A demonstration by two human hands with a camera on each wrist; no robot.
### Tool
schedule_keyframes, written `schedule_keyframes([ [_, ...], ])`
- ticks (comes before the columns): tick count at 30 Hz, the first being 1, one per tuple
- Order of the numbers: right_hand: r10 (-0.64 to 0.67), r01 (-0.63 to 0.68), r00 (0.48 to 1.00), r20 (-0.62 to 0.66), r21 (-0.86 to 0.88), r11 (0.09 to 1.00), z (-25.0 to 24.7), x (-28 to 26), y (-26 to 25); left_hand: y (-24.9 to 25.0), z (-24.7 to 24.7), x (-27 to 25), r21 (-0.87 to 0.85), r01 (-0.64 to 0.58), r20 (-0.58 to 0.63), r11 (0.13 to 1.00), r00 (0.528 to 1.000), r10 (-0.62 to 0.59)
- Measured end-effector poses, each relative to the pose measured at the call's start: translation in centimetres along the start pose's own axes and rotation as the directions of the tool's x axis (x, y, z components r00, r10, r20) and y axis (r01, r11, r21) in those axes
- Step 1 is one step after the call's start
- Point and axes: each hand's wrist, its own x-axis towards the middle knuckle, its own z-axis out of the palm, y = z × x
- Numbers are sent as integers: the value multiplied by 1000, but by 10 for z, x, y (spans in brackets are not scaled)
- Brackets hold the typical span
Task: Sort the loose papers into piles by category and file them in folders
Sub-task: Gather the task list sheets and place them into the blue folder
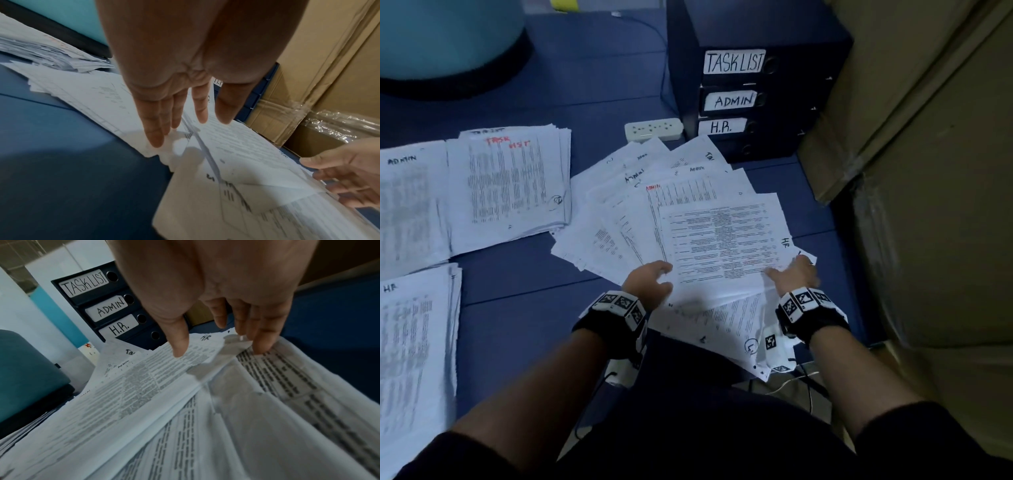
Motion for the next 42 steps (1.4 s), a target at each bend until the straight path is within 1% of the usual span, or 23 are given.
schedule_keyframes([
  [4, 46, -46, 998, -35, 22, 999, 2, 3, -3, -1, 2, 2, 39, 15, -23, 999, 1000, -14],
  [7, 62, -62, 998, 2, 21, 998, 2, 7, -5, 0, 3, 1, 81, 17, -28, 997, 999, -15],
  [10, 24, -24, 999, 45, -17, 1000, 1, 7, -5, 0, 4, 1, 93, 30, -36, 995, 999, -27],
  [12, -25, 22, 999, 36, 76, 997, 0, 6, -4, -2, 4, 1, 98, 36, -34, 994, 999, -33],
  [14, -87, 87, 996, -13, 188, 978, -3, 4, -2, -3, 2, 1, 81, 38, -22, 996, 999, -36],
  [18, -215, 228, 974, -78, 346, 910, -22, 5, 0, -6, -8, 1, -44, 40, -14, 998, 999, -40],
  [20, -301, 318, 948, -104, 376, 871, -39, 3, -1, -3, -17, -1, -110, 21, -75, 994, 997, -29],
  [23, -450, 462, 883, -130, 409, 787, -70, -6, -11, 10, -38, -9, -245, -48, -234, 968, 972, -11],
  [24, -503, 504, 856, -124, 421, 754, -80, -11, -17, 14, -47, -11, -262, -87, -286, 961, 958, 9],
  [26, -606, 580, 790, -91, 429, 692, -100, -23, -31, 21, -64, -16, -241, -186, -364, 952, 927, 88],
  [27, -651, 613, 756, -67, 420, 669, -108, -29, -38, 26, -72, -19, -228, -232, -377, 946, 916, 133],
  [28, -682, 633, 730, -42, 418, 652, -114, -35, -45, 27, -79, -21, -225, -259, -366, 939, 916, 165],
  [30, -716, 642, 698, -3, 446, 624, -121, -43, -58, 30, -89, -25, -280, -269, -310, 922, 934, 178],
  [31, -725, 643, 689, -13, 471, 604, -123, -46, -63, 30, -92, -27, -328, -259, -278, 909, 945, 169],
  [32, -720, 636, 693, -49, 511, 578, -122, -48, -69, 28, -93, -29, -378, -240, -255, 894, 955, 149],
  [33, -693, 611, 714, -100, 573, 547, -120, -49, -73, 26, -94, -32, -417, -229, -249, 880, 960, 132],
  [34, -648, 566, 748, -143, 646, 511, -116, -51, -76, 23, -93, -34, -449, -214, -261, 868, 960, 102],
  [35, -603, 511, 782, -158, 717, 475, -109, -53, -79, 20, -91, -36, -490, -206, -283, 847, 957, 68],
  [36, -574, 452, 808, -136, 769, 453, -101, -55, -81, 18, -88, -39, -542, -199, -316, 816, 948, 21],
  [37, -571, 406, 816, -91, 793, 454, -92, -60, -82, 17, -85, -42, -619, -201, -343, 759, 939, -31],
  [39, -582, 352, 812, 36, 766, 538, -69, -69, -79, 11, -77, -46, -738, -215, -380, 640, 915, -131],
  [40, -585, 340, 806, 94, 736, 586, -58, -74, -77, 6, -73, -48, -759, -224, -402, 611, 900, -170],
  [42, -594, 352, 790, 152, 680, 643, -39, -83, -73, -1, -68, -51, -760, -229, -439, 609, 871, -221],
])
